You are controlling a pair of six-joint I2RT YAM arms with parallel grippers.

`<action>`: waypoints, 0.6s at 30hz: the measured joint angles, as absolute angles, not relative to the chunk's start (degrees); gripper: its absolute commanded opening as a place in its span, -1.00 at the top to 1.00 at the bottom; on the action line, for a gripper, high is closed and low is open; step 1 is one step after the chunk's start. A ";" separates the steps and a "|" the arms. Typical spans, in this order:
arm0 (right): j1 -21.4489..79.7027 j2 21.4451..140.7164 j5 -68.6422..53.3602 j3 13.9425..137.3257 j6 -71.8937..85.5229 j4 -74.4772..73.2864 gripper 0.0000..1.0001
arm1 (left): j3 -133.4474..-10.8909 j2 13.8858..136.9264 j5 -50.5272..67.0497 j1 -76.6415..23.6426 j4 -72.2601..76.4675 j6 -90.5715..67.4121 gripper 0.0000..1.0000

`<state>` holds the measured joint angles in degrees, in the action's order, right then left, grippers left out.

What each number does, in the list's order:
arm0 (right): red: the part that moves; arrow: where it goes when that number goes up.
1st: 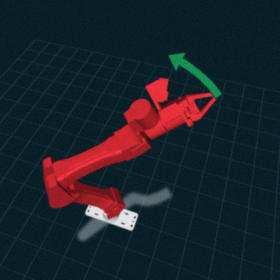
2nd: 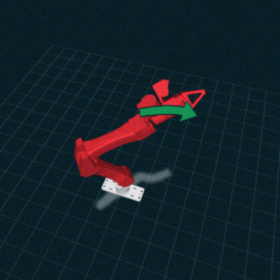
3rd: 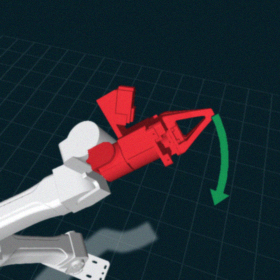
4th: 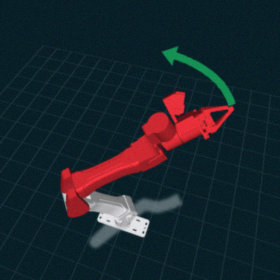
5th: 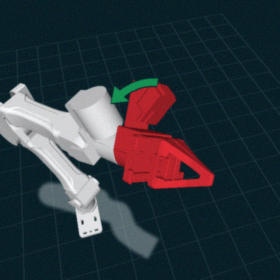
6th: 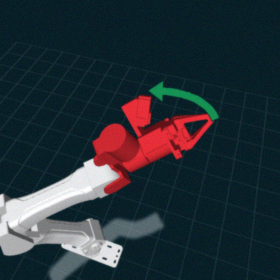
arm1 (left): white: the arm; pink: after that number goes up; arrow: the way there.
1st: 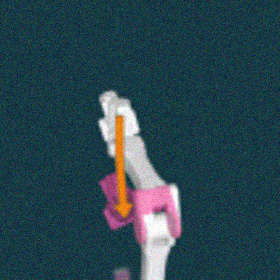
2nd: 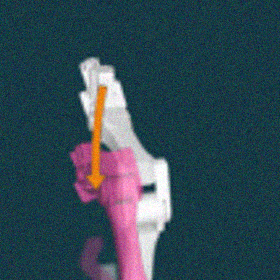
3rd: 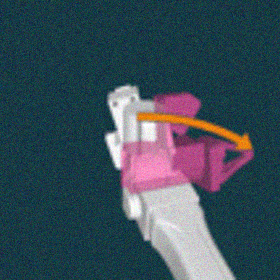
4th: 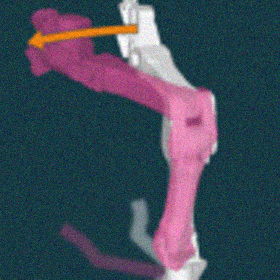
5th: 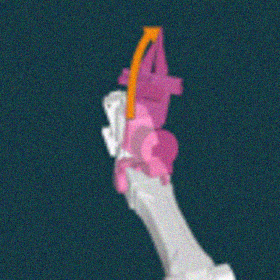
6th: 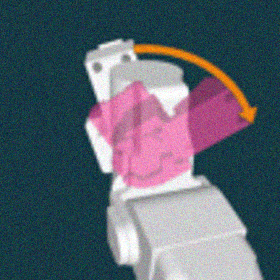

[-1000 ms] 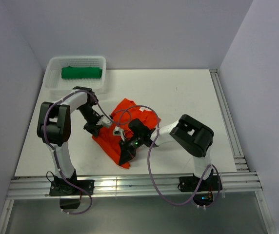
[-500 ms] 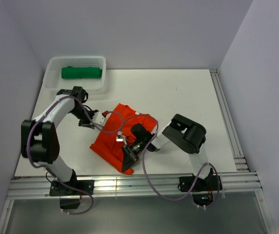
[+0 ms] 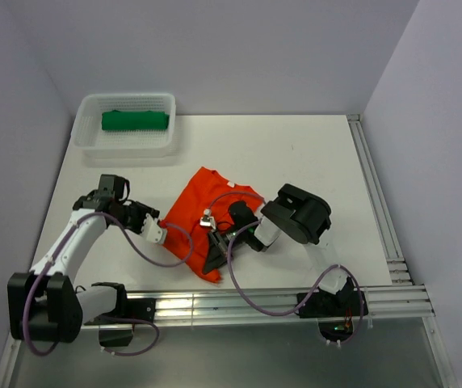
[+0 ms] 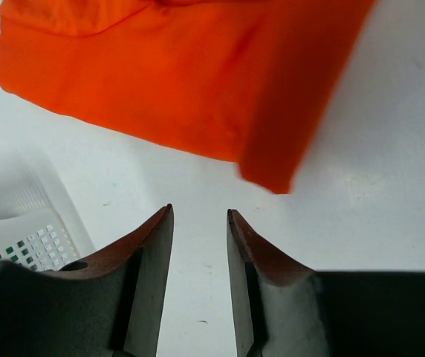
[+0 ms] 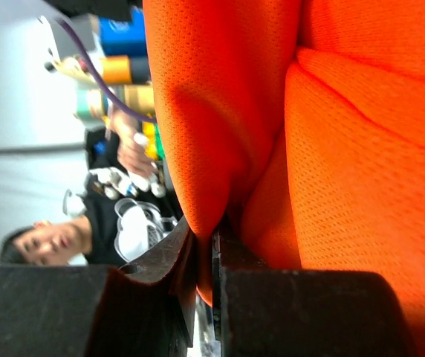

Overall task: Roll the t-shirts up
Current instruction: Roll the tshirt

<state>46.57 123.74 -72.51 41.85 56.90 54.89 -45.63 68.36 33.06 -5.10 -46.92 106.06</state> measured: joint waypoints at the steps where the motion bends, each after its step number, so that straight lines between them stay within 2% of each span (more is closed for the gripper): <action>1: 46.06 124.27 -72.51 41.71 58.52 56.99 1.00 | -43.46 66.13 33.26 -5.08 -46.13 106.98 0.18; 2: 45.41 125.03 -72.53 41.67 60.80 59.53 1.00 | -42.17 64.51 33.45 -5.06 -46.17 107.57 0.08; 11: 42.65 130.47 -73.21 42.39 74.19 75.61 1.00 | -38.94 63.46 35.24 -5.06 -42.81 111.44 -0.14; 18: 42.17 132.64 -73.12 43.24 79.83 81.69 1.00 | -30.57 63.72 36.32 -5.06 -34.94 113.14 -0.18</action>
<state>42.17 132.64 -73.12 43.24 79.83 81.69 -30.57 63.72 36.32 -5.06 -34.94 113.14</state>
